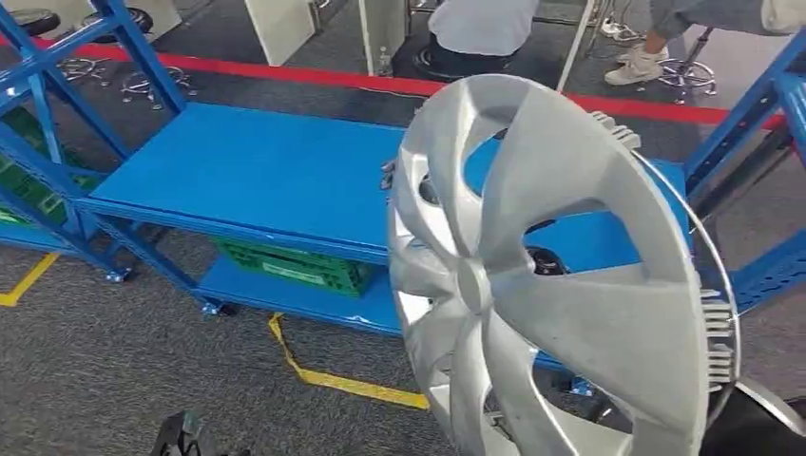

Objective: Take the parts from the cabinet and place them on the table.

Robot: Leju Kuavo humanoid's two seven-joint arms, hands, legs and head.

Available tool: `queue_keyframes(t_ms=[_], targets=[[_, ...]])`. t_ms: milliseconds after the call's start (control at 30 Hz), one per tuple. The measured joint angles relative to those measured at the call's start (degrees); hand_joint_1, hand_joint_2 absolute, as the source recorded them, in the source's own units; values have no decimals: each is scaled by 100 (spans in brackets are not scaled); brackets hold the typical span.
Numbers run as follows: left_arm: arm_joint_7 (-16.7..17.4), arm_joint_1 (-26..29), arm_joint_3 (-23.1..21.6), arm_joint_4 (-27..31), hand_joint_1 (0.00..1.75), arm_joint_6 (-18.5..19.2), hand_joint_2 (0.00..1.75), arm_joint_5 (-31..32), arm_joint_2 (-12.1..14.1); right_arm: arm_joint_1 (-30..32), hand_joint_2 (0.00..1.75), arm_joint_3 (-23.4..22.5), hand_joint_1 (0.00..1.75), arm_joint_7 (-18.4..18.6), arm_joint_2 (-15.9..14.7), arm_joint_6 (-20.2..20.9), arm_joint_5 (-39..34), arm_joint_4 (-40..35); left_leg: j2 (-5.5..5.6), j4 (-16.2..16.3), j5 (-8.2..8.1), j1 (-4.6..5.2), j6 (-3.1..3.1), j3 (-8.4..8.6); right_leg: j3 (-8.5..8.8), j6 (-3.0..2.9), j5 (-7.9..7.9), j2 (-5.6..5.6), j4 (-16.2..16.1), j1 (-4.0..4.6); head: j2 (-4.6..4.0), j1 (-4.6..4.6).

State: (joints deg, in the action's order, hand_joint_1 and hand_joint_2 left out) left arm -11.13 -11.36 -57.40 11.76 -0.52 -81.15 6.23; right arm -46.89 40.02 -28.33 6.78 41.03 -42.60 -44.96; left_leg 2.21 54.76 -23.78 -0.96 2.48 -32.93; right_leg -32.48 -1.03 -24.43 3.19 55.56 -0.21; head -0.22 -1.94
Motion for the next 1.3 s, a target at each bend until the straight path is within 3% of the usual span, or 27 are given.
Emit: queue_keyframes(t_ms=[133, 167, 200, 233, 300, 333, 367, 400, 467, 500, 533, 633, 667, 700, 733, 800, 833, 867, 900, 967, 1000, 1033, 1133, 1167, 1200, 1233, 1300], targets=[[0, -15, 0, 0, 0, 2, 175, 0, -11, -2, 175, -2, 175, 2, 4, 0, -2, 0, -134, -41, 18, 20, -104, -14, -32, 125, 13, 105, -13, -15, 0, 35], [0, -20, 0, 2, 0, 2, 175, 6, -22, 0, 175, -4, 175, 2, 4, -2, -2, 0, -205, -89, 41, -16, -143, 16, -103, 151, -54, 40, 63, -26, 0, 52], [0, -24, 2, 2, 0, 2, 175, 9, -20, -13, 175, -4, 175, 2, 4, -7, -9, 2, -212, -100, 34, -10, -175, 33, -167, 177, -199, -108, 265, 0, 0, 81], [0, -32, 2, 2, 0, 2, 175, 13, -15, -29, 175, -4, 175, 0, 4, -13, -9, 2, -246, -98, 26, -2, -217, 39, -353, 194, -442, -199, 699, -7, 0, 149], [0, -30, 2, 0, 0, 2, 175, 15, -11, -9, 175, -4, 175, 0, 4, -22, -9, 2, -312, -96, 17, 13, -229, 43, -809, 228, -846, -248, 1706, -29, 0, 203], [0, -25, 2, 0, 0, 2, 175, 15, -11, 9, 175, -2, 175, 0, 4, -32, -7, 4, -350, -92, 13, 16, -232, 44, -949, 237, -914, -253, 2003, -36, 0, 223], [0, -23, 0, 0, 0, 2, 175, 15, -13, 22, 175, -4, 175, 0, 4, -37, -9, 7, -382, -90, 7, 15, -232, 50, -955, 240, -833, -257, 1988, -39, 0, 257], [0, -27, 2, 0, 0, 2, 175, 15, -15, 21, 175, -2, 175, 0, 4, -37, -7, 7, -409, -86, -1, 13, -224, 58, -832, 240, -621, -269, 1701, -41, 0, 280], [0, -39, 0, 2, 0, 2, 175, 15, -24, -7, 175, -4, 175, -4, 4, -37, -9, 7, -467, -58, -47, 5, -180, 96, -268, 225, -38, -403, 572, -39, 0, 323], [0, -42, 2, 0, 0, 2, 175, 15, -22, -27, 175, -4, 175, -7, 4, -37, -9, 7, -490, -40, -71, 28, -144, 95, -117, 214, -37, -568, 226, -19, 0, 367], [0, -50, 0, 0, 0, 2, 175, 17, -20, -52, 175, -2, 175, -7, 9, -37, -7, 5, -498, 16, -83, 65, -121, 66, -2, 180, -73, -549, 85, 18, 0, 398], [0, -43, 0, 0, 0, 2, 175, 17, -18, -24, 175, -4, 175, -15, 4, -46, -9, 7, -622, -4, -54, 63, -55, 52, -66, 80, -60, -406, 100, 22, 0, 299], [2, -47, 0, 0, 0, 2, 175, 20, -20, -19, 175, -4, 175, -13, 4, -46, -7, 4, -608, 15, -106, 51, -10, 45, -31, 30, -31, -370, 46, -8, 0, 289], [2, -56, 0, 0, 0, 2, 175, 28, -15, -29, 175, -4, 175, -18, 4, -46, -7, 4, -442, 166, -232, 24, 21, -7, -26, 2, -13, -331, 36, -16, 0, 255], [2, -58, 0, 0, 0, 2, 175, 35, -24, -45, 175, -7, 175, -17, 4, -46, -9, 4, -334, 543, -455, 22, 33, -178, -38, -26, 0, -306, 36, -20, 0, 214], [11, -54, 0, 0, 0, 2, 175, 35, -24, -35, 175, -4, 175, -13, 6, -66, -9, 4, -278, 1509, -854, 22, 47, -656, -55, -45, 6, -235, 37, -13, 0, 129], [20, -44, 0, 0, 0, 2, 175, 35, -24, -9, 175, -4, 175, -9, 6, -79, -9, 7, -271, 1866, -932, 23, 48, -851, -57, -48, 8, -191, 37, -6, 0, 109], [20, -38, 0, 0, 0, 2, 175, 35, -26, 17, 175, -4, 175, -9, 6, -79, -9, 7, -271, 1916, -856, 23, 39, -904, -55, -53, 11, -142, 37, -4, 0, 96], [22, -31, 0, 0, 0, 0, 175, 35, -24, 26, 175, -4, 175, 2, 6, -83, -11, 7, -268, 1650, -638, 23, 24, -800, -53, -53, 12, -87, 38, -3, 0, 74], [22, -35, 0, 0, 0, 0, 175, 37, -9, 19, 175, -7, 175, 13, 6, -87, -20, 0, -209, 628, -107, 23, -31, -324, -37, -47, 16, 11, 39, -3, 0, 20], [22, -41, 0, 0, 0, 0, 175, 35, 2, 15, 175, -7, 175, 20, 6, -87, -26, -4, -34, 131, 44, 21, -66, -95, -39, -44, 16, 40, 38, -14, 0, 2], [24, -51, 0, 0, 0, 0, 175, 35, 9, 8, 175, -7, 175, 22, 6, -87, -28, -4, 46, -9, -5, 24, -81, -39, -84, -2, 17, 78, 53, 25, 0, 2], [24, -62, 0, 0, 0, 20, 175, 35, 0, 19, 175, -4, 175, 35, 9, -87, -35, -4, -56, -17, 4, 73, -117, -42, -91, 90, 45, 169, 20, -33, 0, 20], [24, -66, 0, 2, 0, 20, 175, 33, -9, 12, 175, -9, 175, 33, 6, -87, -39, -4, -105, -81, 35, 23, -164, -15, -101, 133, 35, 197, 21, -2, 0, 26], [24, -67, 0, 2, 0, 20, 175, 35, -11, 16, 175, -11, 175, 33, 6, -85, -44, -4, -174, -113, 48, 10, -184, 17, -167, 147, -57, 14, 131, -8, 0, 41], [24, -65, 0, 0, 0, 26, 175, 35, -9, 5, 175, -11, 175, 35, 6, -87, -44, -4, -188, -118, 39, 13, -220, 29, -281, 169, -267, -151, 423, 6, 0, 105], [24, -58, 0, 0, 0, 26, 175, 35, -4, 20, 175, -11, 175, 35, 6, -87, -44, -2, -270, -117, 33, 22, -236, 34, -729, 217, -751, -244, 1463, -19, 0, 166]])
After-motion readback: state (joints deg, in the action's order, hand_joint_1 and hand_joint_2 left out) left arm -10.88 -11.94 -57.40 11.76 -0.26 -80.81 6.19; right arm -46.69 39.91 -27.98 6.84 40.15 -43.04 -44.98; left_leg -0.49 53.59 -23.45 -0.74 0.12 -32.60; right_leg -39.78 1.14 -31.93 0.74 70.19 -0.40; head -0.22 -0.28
